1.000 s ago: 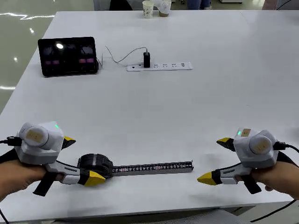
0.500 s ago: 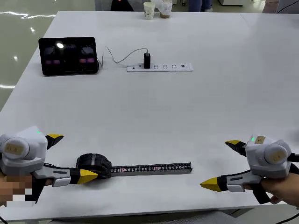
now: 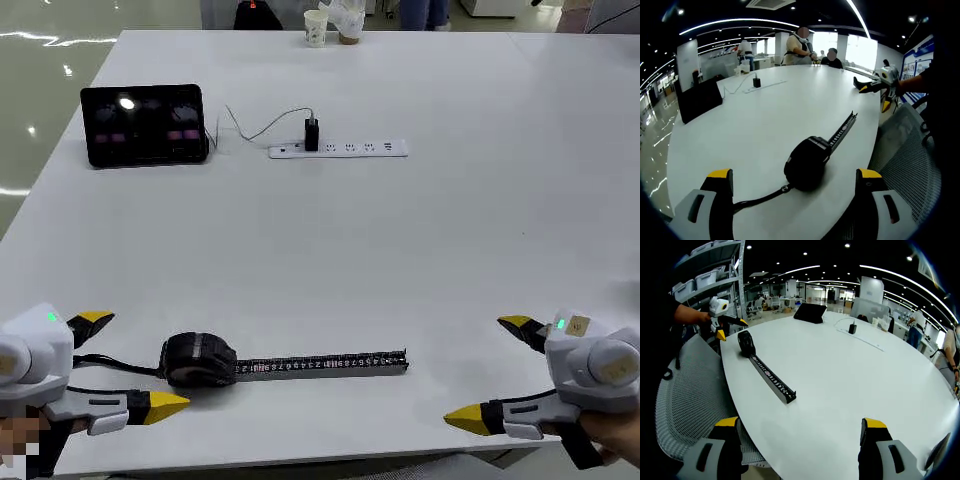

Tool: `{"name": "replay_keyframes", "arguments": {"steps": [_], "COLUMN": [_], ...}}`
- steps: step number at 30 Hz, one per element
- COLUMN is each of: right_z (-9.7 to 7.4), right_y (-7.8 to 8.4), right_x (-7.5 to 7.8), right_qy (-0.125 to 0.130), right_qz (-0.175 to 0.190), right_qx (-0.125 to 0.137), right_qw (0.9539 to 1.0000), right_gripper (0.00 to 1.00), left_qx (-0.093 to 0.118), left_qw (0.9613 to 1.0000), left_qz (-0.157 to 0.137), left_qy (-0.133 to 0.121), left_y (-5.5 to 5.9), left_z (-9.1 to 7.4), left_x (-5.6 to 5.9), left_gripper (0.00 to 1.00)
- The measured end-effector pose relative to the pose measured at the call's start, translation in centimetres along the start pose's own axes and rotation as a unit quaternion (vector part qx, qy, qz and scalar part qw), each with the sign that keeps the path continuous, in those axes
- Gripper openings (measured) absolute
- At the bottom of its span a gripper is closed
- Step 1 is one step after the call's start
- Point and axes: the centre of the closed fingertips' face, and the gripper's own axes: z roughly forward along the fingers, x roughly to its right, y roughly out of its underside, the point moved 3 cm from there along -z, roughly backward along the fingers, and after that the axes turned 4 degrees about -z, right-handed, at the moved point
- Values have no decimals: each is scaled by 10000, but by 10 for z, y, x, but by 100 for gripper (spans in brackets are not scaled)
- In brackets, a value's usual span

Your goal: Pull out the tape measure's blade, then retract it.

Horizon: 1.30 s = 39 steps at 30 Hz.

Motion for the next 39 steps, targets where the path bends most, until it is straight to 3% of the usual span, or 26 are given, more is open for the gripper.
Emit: {"name": "replay_keyframes", "arguments": {"steps": [5,8,10,29,35,39], "right_z": [-8,-13,-15,-13,-14,-13], "right_y": [4,9,11,9,11,9], "right_x": [-1,-1,-2,-6,-7,-8], "right_qy": [133,162,153,151,122,76], "right_qz": [73,135,166,124,112,272], "right_qx": [26,23,-1,-21,-45,64], "right_qw": [9999,9998,9997,9998,9999,9996], "right_gripper": [99,99,99,99,99,99], "left_qx": [75,-47,56,71,91,100], "left_qw": [9997,9998,9998,9997,9997,9987], "left_qz": [-213,-86,-181,-163,-202,-471], "left_qy": [-46,-191,-74,-168,-140,-155], "left_y": [5,9,7,2,-3,-9], "left_z": [-7,-9,-11,-9,-6,-1], "left_x": [1,0,3,-3,4,9], "left_gripper": [99,99,99,99,99,99]}}
